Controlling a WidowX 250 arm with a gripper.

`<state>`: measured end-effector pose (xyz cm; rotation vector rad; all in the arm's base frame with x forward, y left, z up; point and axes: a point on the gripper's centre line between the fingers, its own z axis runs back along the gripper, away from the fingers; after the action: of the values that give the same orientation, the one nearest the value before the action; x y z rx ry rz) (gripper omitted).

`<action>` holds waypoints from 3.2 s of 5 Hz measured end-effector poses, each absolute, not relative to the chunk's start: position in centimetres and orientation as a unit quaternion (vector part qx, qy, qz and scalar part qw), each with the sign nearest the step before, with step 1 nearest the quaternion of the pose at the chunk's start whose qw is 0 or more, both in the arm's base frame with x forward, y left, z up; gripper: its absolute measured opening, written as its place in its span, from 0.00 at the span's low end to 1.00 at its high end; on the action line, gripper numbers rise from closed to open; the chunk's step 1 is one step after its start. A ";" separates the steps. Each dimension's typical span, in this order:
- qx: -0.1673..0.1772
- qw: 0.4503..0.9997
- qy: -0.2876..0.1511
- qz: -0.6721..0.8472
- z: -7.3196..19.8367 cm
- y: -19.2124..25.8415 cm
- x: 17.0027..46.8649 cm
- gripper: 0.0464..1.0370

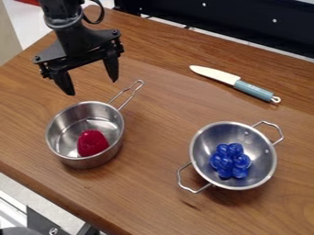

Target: Moved the grapes object to the silver por

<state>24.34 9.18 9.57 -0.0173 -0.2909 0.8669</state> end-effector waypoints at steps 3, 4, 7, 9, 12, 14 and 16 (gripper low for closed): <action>-0.016 0.908 -0.114 0.402 10.1 4.7 25.1 0.96; -0.043 0.907 -0.105 0.405 11.5 1.8 25.1 0.96; -0.040 0.933 -0.081 0.347 9.7 -9.5 25.7 0.96; -0.017 0.943 -0.076 0.323 7.7 -12.0 25.0 0.96; -0.003 0.944 -0.088 0.318 6.3 -12.3 24.9 0.96; 0.002 0.943 -0.097 0.318 5.4 -11.7 24.6 0.96; 0.008 0.942 -0.100 0.319 4.7 -11.5 24.6 0.92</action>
<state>24.56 -11.50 4.67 0.0155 -0.2045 0.6516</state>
